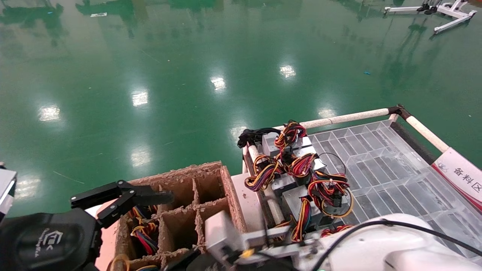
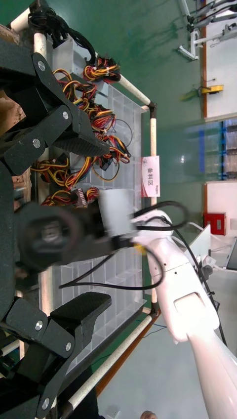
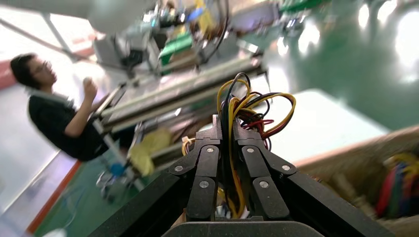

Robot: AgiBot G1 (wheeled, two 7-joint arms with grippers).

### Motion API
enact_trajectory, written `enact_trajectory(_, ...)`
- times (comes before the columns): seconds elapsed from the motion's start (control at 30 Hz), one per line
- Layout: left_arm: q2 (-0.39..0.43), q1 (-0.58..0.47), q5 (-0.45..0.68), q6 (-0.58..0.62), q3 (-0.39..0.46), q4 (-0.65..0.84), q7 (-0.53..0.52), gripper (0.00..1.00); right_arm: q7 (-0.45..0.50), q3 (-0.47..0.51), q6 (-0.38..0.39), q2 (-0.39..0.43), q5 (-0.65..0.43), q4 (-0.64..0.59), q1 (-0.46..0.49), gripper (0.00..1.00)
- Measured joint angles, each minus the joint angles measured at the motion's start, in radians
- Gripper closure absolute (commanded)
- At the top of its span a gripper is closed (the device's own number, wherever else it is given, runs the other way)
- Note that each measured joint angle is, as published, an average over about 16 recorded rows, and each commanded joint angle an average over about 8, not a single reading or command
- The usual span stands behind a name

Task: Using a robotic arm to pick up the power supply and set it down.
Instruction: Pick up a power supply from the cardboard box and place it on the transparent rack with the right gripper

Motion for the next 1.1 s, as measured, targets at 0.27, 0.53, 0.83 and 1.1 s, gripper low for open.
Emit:
enact_trajectory(0.27,0.0,0.0,0.0,0.0,0.0,0.0,0.0,0.11,-0.042,0.031,-0.006,0.103,0.127,0.081,-0.04,1.0)
enact_trajectory(0.53,0.0,0.0,0.0,0.0,0.001,0.0,0.0,0.09,-0.082,0.046,-0.008,0.204,0.228,0.171,-0.073,1.0)
enact_trajectory(0.83,0.0,0.0,-0.001,0.0,0.001,0.0,0.001,0.06,-0.115,0.056,-0.009,0.319,0.31,0.256,-0.073,1.0)
enact_trajectory(1.1,-0.001,0.0,-0.001,-0.001,0.001,0.0,0.001,0.03,-0.113,0.062,-0.006,0.415,0.349,0.288,-0.013,1.0)
